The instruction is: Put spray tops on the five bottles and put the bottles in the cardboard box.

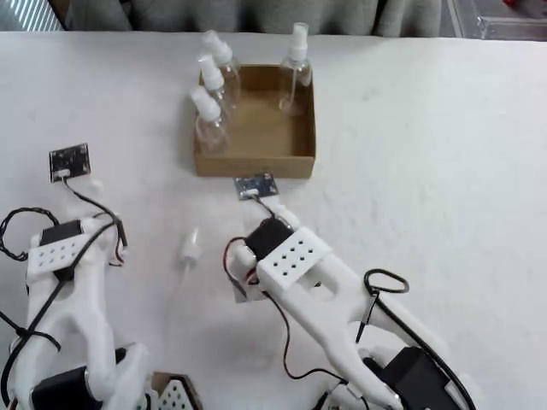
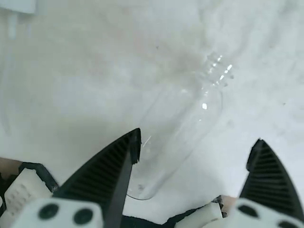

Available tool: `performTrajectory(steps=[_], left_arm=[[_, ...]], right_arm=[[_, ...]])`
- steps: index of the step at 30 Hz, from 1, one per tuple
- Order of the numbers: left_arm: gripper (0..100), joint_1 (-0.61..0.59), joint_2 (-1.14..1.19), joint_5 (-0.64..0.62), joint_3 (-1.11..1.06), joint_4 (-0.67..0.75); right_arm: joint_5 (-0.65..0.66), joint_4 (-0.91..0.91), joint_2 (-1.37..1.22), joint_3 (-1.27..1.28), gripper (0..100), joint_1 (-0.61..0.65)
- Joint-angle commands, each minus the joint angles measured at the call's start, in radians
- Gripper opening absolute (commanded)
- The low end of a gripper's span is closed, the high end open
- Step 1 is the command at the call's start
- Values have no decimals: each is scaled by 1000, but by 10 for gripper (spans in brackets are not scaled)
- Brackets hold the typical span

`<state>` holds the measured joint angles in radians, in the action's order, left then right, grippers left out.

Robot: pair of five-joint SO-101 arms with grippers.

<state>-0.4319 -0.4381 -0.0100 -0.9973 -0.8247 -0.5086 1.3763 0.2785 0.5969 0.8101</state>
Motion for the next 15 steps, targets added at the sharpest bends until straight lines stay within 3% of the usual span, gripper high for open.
performTrajectory(steps=[1, 10, 15], left_arm=[[39, 8, -7, -9, 44, 18], [39, 8, -7, -9, 44, 18], [39, 10, -7, -9, 44, 18]], right_arm=[[-9, -22, 25, 18, 292, -15], [-9, -295, 25, 235, 258, -19], [-14, -334, 25, 259, 258, -19]])
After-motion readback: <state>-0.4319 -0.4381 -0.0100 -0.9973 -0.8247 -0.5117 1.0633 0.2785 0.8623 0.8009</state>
